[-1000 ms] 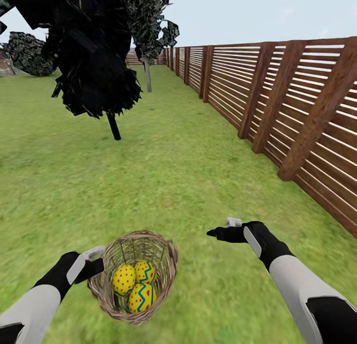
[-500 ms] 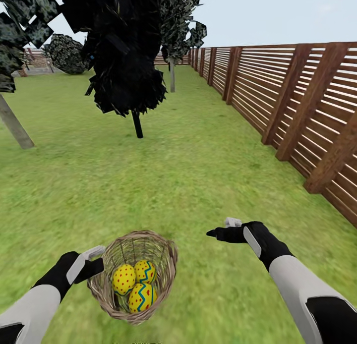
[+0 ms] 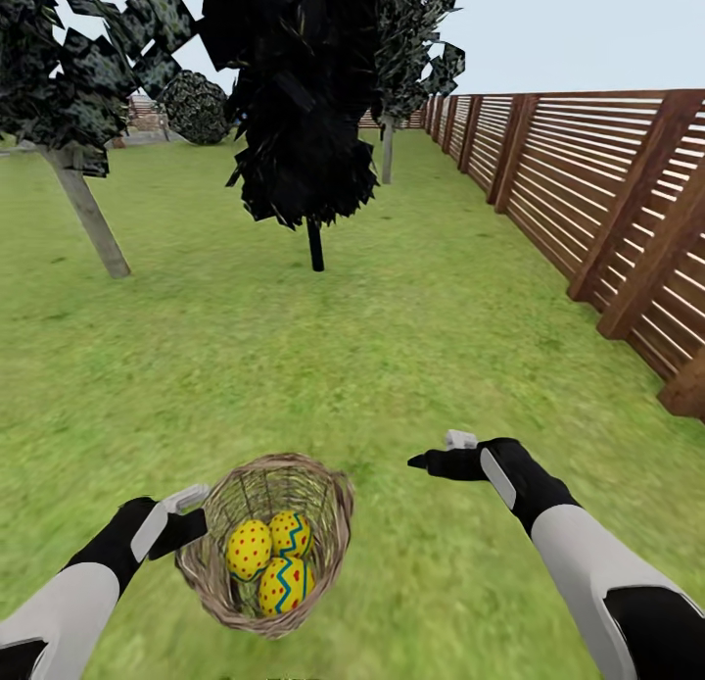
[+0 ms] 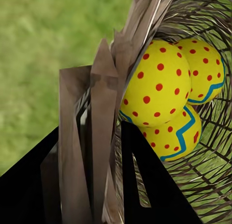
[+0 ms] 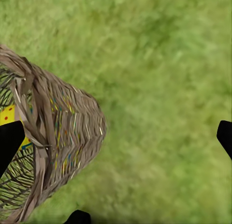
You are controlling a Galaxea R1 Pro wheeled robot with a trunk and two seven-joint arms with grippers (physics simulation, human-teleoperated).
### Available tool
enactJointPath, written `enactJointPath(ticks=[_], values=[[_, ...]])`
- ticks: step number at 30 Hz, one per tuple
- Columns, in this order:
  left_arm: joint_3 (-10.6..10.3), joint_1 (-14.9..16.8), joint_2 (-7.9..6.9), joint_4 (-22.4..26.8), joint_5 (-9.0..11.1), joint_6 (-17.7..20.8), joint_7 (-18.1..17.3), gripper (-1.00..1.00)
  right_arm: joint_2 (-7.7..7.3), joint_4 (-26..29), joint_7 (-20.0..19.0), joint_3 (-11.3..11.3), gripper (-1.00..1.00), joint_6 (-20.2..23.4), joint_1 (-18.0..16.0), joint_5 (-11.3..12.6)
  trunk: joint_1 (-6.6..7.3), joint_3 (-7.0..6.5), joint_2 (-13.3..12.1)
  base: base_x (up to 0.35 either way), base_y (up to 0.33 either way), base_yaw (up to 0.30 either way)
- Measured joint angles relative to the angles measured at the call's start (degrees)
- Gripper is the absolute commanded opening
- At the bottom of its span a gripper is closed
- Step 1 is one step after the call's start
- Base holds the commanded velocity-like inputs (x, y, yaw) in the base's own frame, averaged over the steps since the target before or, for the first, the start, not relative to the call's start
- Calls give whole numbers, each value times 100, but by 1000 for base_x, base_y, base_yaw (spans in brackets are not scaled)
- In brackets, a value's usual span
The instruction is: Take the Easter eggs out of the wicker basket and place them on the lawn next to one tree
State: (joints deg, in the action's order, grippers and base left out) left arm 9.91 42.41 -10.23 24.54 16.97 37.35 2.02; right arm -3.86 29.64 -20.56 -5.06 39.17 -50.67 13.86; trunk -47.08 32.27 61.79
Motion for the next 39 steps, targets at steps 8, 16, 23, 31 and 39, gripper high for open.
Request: enactJointPath(ticks=[8,16,23,31,39], values=[[1,0,0,-1,-2,-2,0,-100,2,-2,0,0,100,3,2,0,176,-144,-321,0,0,288],[11,4,2,-2,24,-5,-1,-100,7,-2,0,-3,100,0,10,-4,352,-288,-642,0,0,122],[6,0,2,-1,-9,-2,0,-100,36,41,8,-18,100,-3,1,-15,506,-416,-923,0,0,200],[15,1,9,64,-21,-18,-8,-100,45,33,8,-27,100,-56,16,-18,528,-501,-965,0,0,133],[14,1,10,263,12,-12,-9,-100,60,-32,1,-26,100,-189,68,-23,528,-573,-965,0,0,79]])
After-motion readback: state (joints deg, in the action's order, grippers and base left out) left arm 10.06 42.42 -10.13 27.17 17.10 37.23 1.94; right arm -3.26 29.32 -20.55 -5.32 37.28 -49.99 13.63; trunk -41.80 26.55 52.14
